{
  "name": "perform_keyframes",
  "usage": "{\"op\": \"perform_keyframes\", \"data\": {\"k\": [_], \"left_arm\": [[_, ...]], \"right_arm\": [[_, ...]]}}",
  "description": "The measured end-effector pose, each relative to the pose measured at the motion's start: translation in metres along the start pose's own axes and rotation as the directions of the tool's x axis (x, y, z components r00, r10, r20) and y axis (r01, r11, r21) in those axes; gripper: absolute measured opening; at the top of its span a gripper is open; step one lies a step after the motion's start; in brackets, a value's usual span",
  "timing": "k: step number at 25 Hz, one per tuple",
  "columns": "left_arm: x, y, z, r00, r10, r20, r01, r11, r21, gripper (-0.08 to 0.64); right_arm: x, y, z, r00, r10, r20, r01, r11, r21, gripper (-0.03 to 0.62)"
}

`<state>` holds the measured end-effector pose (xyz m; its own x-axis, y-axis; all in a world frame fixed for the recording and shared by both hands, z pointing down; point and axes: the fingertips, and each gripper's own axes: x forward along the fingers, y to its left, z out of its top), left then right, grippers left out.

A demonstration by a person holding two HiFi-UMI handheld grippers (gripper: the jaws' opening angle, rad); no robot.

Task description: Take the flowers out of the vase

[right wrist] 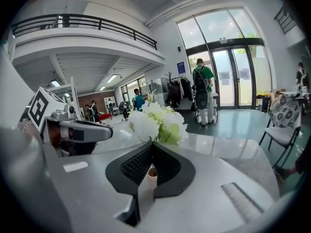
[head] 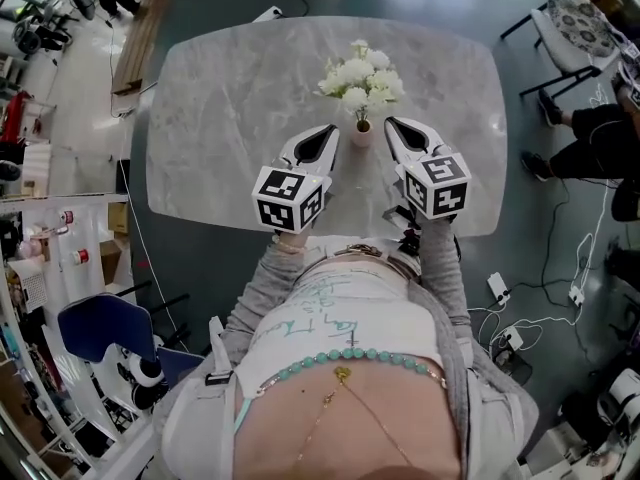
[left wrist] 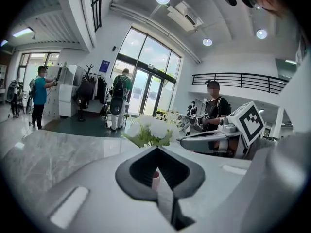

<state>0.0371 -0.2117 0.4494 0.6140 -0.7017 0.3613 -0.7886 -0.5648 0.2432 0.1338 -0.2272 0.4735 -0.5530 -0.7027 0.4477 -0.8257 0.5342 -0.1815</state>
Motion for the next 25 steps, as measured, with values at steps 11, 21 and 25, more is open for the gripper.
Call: {"op": "perform_keyframes", "data": {"k": [11,21,25], "left_arm": [[-0.005,0.013,0.005,1.0,-0.029,-0.005,0.029,1.0,0.003,0.002],[-0.016,0.028,-0.004,1.0,0.006,-0.011,-0.007,1.0,-0.025,0.002],[-0.019,0.033,-0.008,1.0,0.025,-0.015,-0.025,0.999,-0.037,0.002]], "right_arm": [[0.014,0.004,0.0,0.999,-0.035,-0.014,0.035,0.999,0.037,0.028],[0.036,0.005,-0.017,0.998,-0.015,-0.067,0.017,0.999,0.033,0.028],[0.044,0.004,-0.027,0.996,-0.01,-0.092,0.013,0.999,0.034,0.028]]}}
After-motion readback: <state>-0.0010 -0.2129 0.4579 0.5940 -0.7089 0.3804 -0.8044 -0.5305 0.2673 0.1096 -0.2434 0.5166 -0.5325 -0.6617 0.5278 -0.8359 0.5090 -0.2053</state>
